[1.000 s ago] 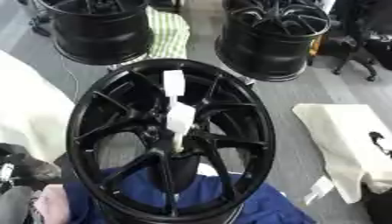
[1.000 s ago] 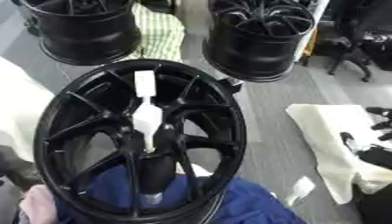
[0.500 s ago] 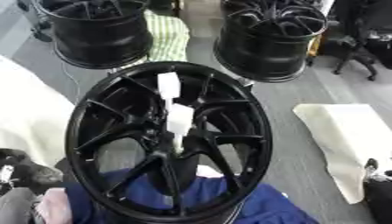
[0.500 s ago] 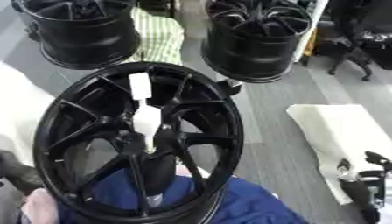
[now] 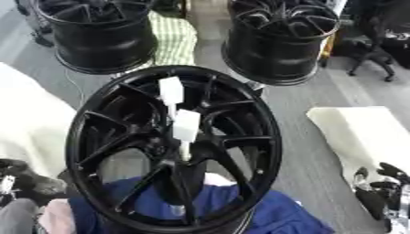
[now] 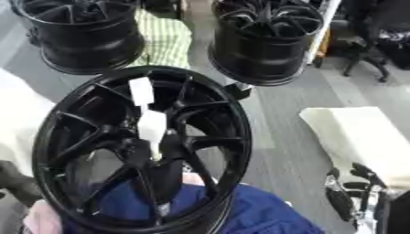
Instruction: Pull the pin out of the wheel hub.
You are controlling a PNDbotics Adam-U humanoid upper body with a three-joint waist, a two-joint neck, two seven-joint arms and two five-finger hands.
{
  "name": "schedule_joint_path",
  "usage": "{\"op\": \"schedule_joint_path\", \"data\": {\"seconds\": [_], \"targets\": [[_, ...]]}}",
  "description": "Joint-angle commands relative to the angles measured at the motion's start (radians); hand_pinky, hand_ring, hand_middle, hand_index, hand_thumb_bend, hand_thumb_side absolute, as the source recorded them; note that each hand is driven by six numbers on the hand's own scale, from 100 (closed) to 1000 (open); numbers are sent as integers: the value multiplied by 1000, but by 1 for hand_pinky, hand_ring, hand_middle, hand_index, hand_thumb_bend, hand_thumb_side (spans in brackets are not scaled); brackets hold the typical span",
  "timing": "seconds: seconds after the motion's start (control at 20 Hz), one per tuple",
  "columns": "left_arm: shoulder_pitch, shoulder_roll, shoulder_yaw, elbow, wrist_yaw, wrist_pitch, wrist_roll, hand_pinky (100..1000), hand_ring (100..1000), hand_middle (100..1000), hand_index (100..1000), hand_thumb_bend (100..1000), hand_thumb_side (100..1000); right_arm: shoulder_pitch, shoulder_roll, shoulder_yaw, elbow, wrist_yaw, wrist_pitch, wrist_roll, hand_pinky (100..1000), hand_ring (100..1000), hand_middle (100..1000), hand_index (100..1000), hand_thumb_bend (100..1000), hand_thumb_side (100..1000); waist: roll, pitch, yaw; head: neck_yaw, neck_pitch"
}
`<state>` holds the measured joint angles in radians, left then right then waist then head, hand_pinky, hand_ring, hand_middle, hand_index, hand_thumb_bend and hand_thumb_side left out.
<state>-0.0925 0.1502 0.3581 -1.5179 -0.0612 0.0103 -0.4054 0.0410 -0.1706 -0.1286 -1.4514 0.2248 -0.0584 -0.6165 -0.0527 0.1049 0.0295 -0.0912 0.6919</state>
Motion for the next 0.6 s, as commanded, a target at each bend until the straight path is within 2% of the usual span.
{"op": "schedule_joint_path", "data": {"seconds": [0.05, 0.6], "targets": [[-5, 14, -4, -10, -2, -8, -2, 615, 630, 561, 753, 100, 588, -9, -11, 3, 5, -11, -9, -12, 487, 529, 639, 750, 217, 181, 4, -9, -1, -6, -10], [-5, 12, -4, -11, -4, -11, -4, 616, 632, 563, 754, 100, 591, -9, -12, 7, 9, -10, -16, -5, 487, 526, 635, 749, 215, 185, 5, -8, 0, -14, -10]]}}
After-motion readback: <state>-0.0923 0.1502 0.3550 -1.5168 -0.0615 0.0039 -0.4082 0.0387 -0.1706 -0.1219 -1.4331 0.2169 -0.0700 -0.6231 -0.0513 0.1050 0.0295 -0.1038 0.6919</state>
